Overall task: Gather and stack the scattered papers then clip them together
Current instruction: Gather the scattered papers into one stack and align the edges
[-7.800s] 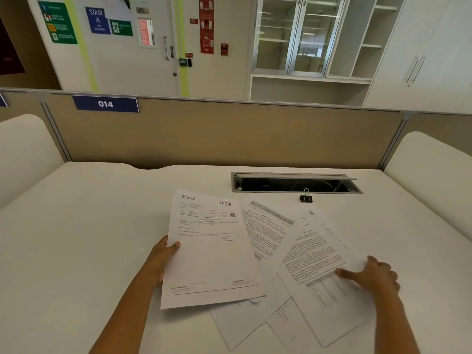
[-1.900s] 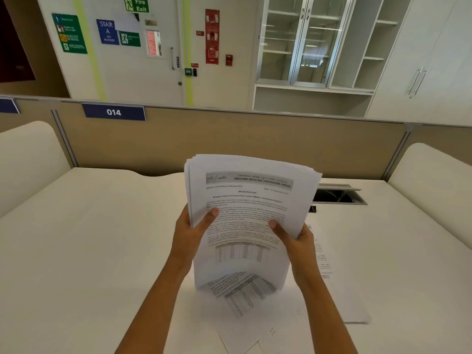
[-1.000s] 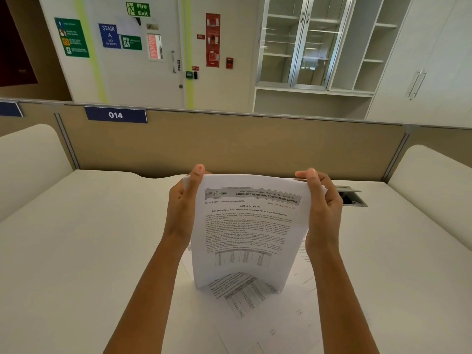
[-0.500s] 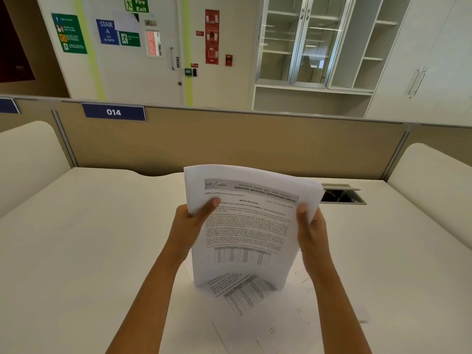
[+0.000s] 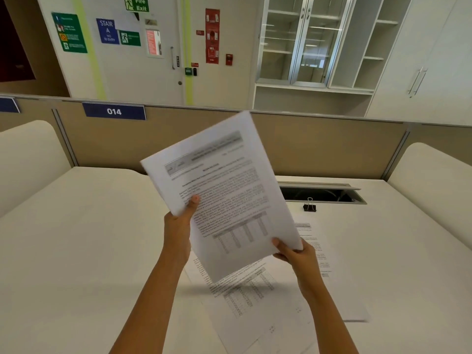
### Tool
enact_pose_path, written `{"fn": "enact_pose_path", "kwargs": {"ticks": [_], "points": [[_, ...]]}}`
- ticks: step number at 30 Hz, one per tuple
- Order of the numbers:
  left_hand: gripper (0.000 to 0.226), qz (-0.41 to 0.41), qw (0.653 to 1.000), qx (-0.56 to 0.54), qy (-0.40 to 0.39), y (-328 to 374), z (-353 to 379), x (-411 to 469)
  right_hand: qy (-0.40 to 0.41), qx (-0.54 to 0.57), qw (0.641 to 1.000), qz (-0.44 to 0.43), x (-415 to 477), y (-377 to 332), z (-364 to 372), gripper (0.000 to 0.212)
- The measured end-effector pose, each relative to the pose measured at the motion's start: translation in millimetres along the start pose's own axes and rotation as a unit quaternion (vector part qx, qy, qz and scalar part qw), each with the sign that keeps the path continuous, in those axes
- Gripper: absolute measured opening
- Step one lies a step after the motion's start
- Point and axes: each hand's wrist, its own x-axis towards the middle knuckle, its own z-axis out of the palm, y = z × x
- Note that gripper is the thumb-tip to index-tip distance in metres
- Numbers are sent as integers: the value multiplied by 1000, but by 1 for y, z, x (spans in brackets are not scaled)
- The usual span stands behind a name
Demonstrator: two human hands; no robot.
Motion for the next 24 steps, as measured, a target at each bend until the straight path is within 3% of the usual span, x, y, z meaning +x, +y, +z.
{"fn": "enact_pose_path", "kwargs": {"ticks": [2,4,8,11,15,17,21,24], "points": [[36,-35,995,-88,21,-7,3,-1,-13,112,994,0,1,0,3,48],[45,-75,985,-150,51,-22,12,-6,-32,168,985,11,-1,1,17,43],[42,-132,975,-149,97,-52,27,-19,-19,158,987,38,-2,16,37,54],[43,-99,979,-118,137,-56,4,-10,-1,92,993,71,4,24,20,61],[68,-123,977,36,171,-63,-47,14,-44,-7,993,106,13,32,-8,60],[75,-162,969,127,140,-67,-61,14,-22,-88,990,110,18,38,-12,55],[57,-149,925,341,74,-76,-65,2,108,-207,962,138,22,44,-12,71],[49,-126,885,445,47,-75,-60,2,111,-223,959,134,21,43,-9,63]]}}
